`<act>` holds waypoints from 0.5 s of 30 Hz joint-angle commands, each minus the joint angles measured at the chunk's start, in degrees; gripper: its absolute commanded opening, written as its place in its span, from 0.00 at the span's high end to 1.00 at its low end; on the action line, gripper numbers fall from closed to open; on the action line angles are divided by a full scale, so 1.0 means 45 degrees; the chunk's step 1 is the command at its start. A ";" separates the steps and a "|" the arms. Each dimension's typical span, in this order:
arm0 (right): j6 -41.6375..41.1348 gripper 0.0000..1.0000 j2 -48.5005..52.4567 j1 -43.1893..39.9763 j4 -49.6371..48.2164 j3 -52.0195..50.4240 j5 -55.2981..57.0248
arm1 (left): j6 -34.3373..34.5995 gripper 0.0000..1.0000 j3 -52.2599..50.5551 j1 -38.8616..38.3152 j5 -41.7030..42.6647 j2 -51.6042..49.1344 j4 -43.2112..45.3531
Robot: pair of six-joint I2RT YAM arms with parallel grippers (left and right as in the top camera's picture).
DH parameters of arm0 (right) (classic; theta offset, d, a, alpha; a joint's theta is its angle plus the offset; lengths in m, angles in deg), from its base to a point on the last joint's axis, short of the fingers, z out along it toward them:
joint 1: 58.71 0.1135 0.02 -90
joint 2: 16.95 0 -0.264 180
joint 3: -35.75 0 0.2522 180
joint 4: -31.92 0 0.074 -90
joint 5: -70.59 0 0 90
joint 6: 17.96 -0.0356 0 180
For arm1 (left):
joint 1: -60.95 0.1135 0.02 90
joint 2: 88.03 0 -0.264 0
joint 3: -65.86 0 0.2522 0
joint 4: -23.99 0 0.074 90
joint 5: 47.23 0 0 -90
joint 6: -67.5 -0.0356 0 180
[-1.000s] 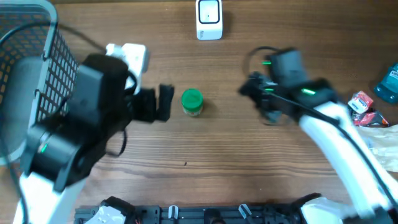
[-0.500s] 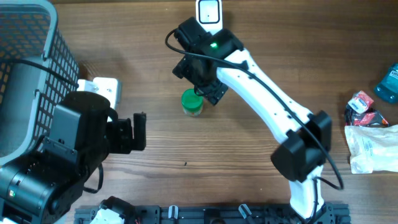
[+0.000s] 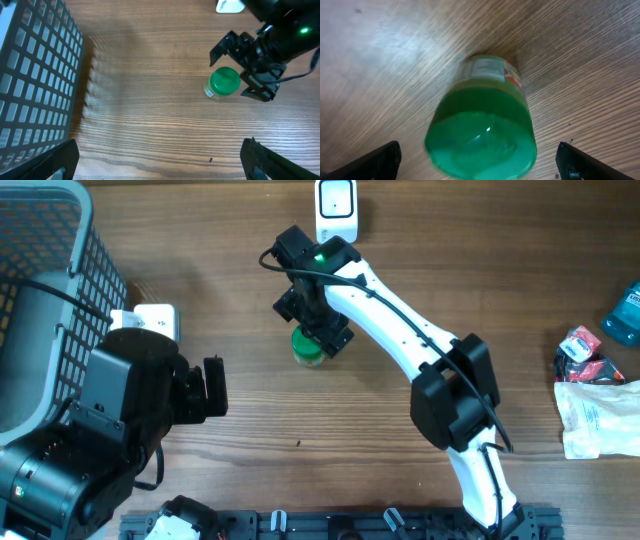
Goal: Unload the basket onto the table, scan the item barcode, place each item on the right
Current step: 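Grasp the green-lidded jar with the right gripper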
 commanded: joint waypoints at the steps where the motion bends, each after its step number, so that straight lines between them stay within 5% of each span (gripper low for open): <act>1: -0.0248 0.00 0.0821 0.0136 0.0102 0.0117 -0.0335 | 0.0204 0.00 -0.0073 0.0044 -0.0257 0.0068 -0.0005; 11: -0.0262 0.00 0.1685 0.0291 -0.0024 -0.0039 -0.0321 | 0.0204 0.00 -0.0073 0.0044 -0.0257 0.0068 -0.0010; 15: -0.0253 0.14 0.1753 0.0296 -0.0053 -0.0039 0.0170 | 0.0204 0.00 -0.0073 0.0044 -0.0257 0.0068 -0.0010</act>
